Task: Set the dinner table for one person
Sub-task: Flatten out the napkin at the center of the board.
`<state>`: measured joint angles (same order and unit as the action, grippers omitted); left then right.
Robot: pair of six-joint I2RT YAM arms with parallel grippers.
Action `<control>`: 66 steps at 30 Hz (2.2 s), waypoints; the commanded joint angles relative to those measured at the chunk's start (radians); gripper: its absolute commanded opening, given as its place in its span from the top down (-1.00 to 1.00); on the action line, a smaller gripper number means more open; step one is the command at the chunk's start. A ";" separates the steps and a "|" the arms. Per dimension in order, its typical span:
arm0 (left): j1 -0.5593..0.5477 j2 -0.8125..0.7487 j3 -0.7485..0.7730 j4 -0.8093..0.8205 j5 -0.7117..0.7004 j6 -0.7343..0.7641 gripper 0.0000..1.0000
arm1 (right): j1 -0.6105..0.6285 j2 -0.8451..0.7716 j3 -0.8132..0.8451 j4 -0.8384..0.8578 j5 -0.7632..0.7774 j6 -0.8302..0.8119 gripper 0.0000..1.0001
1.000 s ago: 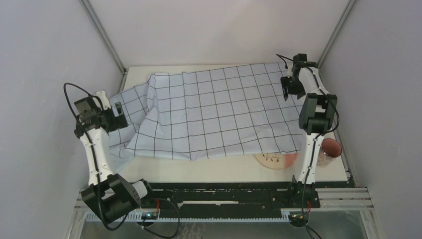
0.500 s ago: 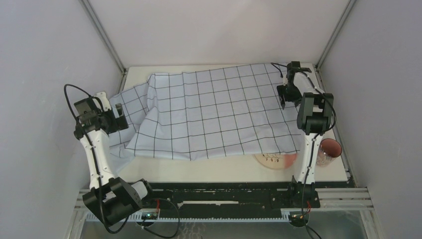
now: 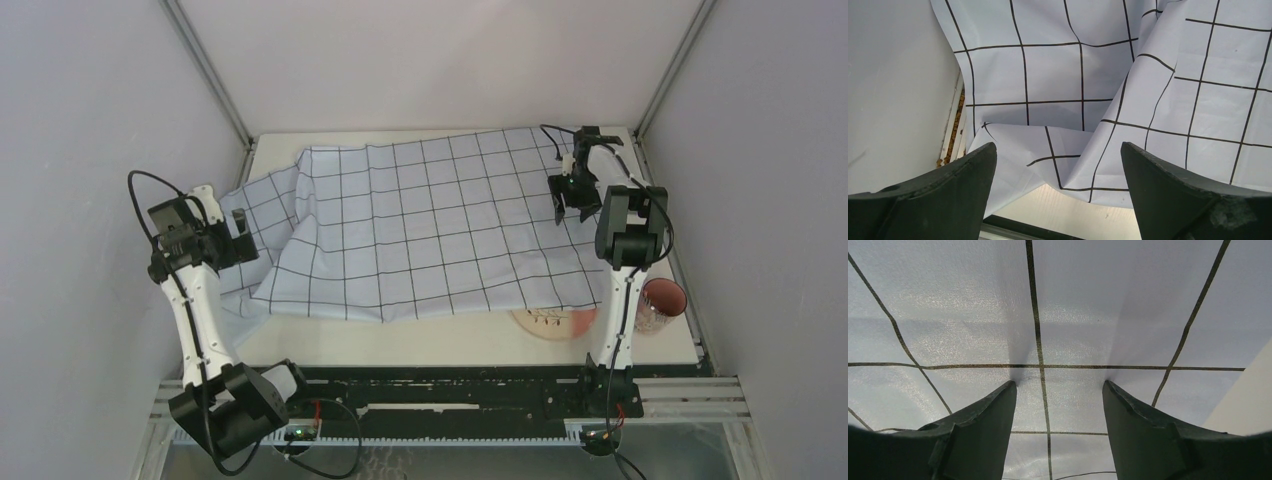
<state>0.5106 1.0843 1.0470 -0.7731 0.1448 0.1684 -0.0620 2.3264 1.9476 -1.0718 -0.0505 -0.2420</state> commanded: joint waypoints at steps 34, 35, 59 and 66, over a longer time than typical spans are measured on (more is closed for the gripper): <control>-0.006 -0.036 -0.016 0.035 0.002 0.045 -0.97 | -0.020 -0.170 -0.179 0.221 0.440 0.069 1.00; -0.006 -0.036 -0.016 0.034 0.002 0.045 -0.97 | -0.025 -0.172 -0.175 0.224 0.468 0.069 1.00; -0.006 -0.055 -0.001 -0.002 0.023 0.038 -0.97 | -0.043 -0.289 -0.222 0.341 0.477 0.050 0.59; -0.006 -0.065 -0.012 -0.001 0.031 0.032 -0.97 | -0.035 -0.429 -0.235 0.332 0.092 0.097 -0.12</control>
<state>0.5106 1.0504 1.0428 -0.7815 0.1581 0.2089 -0.1051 2.0144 1.6955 -0.7666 0.3267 -0.1856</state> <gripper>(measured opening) 0.985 0.515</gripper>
